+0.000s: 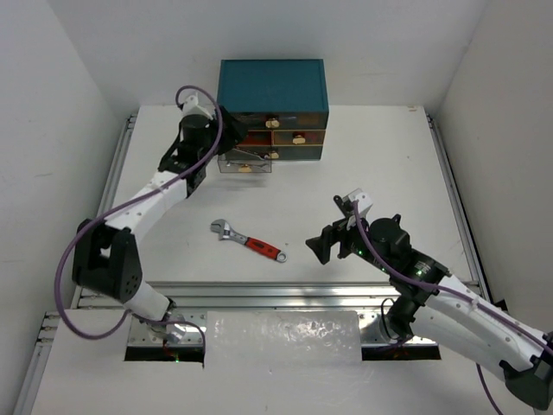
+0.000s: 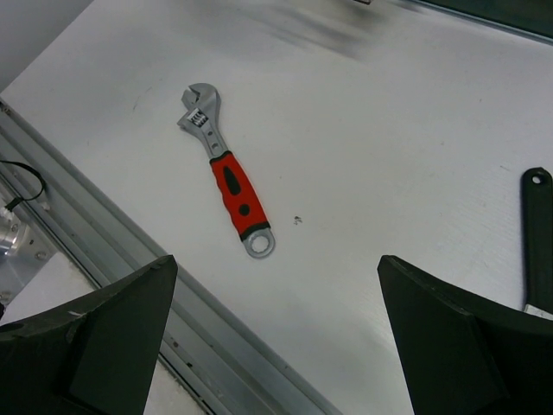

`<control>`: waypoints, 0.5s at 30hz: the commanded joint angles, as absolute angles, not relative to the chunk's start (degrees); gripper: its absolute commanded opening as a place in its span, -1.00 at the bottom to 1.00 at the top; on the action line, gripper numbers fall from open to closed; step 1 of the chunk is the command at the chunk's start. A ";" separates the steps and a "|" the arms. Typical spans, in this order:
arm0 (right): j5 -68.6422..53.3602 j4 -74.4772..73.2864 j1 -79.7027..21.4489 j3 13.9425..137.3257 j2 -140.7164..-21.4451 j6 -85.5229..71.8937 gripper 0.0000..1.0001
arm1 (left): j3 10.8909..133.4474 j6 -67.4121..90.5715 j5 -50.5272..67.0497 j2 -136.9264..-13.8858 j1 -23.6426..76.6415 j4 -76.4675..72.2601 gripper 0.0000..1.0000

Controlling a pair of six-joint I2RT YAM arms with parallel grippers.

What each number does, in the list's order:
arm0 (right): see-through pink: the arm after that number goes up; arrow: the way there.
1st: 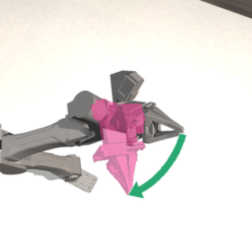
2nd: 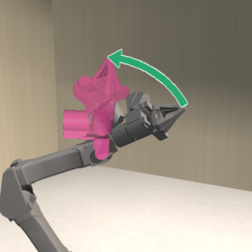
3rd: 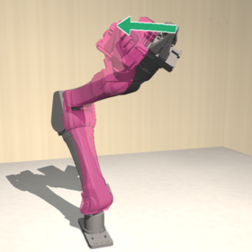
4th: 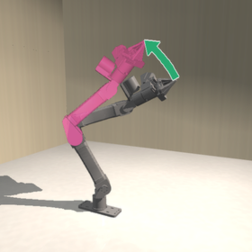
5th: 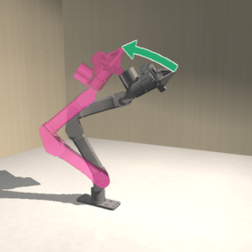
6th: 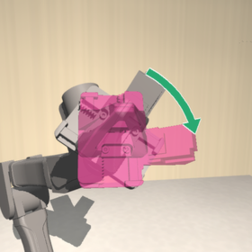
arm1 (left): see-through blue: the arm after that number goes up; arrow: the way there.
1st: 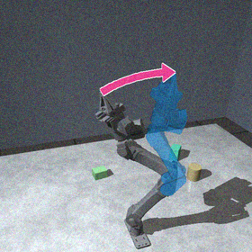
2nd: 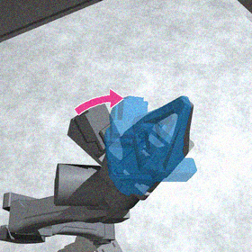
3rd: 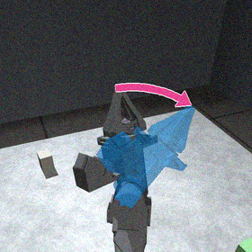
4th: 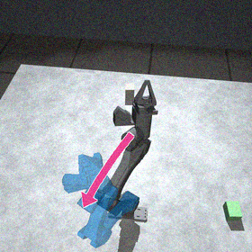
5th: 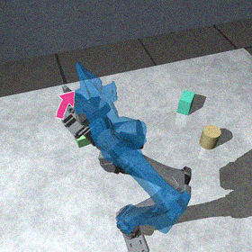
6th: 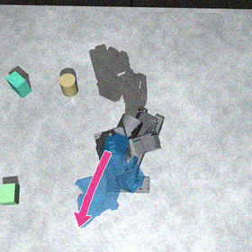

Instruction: Sort the tools into containers

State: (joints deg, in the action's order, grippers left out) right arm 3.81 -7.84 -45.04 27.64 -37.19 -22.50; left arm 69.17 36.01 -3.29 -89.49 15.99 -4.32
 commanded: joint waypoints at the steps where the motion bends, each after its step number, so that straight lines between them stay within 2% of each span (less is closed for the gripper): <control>1: 3.08 -5.37 -45.00 26.81 -37.35 -22.76 0.98 | 62.60 39.54 -5.71 -83.60 16.17 -6.85 0.33; 3: 2.73 -4.84 -45.00 26.46 -37.62 -23.03 0.98 | 57.60 41.04 -6.33 -82.62 17.22 -8.26 -0.09; 4: 2.64 -4.75 -45.00 26.28 -37.88 -23.20 0.98 | 56.52 41.48 -6.85 -82.44 17.92 -8.87 -0.48; 5: 2.55 -4.75 -45.09 26.28 -37.88 -23.29 0.98 | 55.47 42.88 -7.03 -82.62 18.10 -9.14 -0.70; 7: 2.20 -4.75 -45.00 26.02 -37.79 -23.47 0.98 | 53.00 43.85 -6.33 -84.36 18.11 -10.45 -1.00; 15: 2.55 -4.57 -45.09 24.35 -36.21 -23.29 0.98 | 55.10 43.51 -4.22 -94.64 18.11 -16.43 -1.00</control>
State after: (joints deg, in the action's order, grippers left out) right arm 2.76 -7.55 -45.04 24.56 -37.06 -22.96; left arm 52.18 43.40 -5.32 -92.27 17.72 -10.13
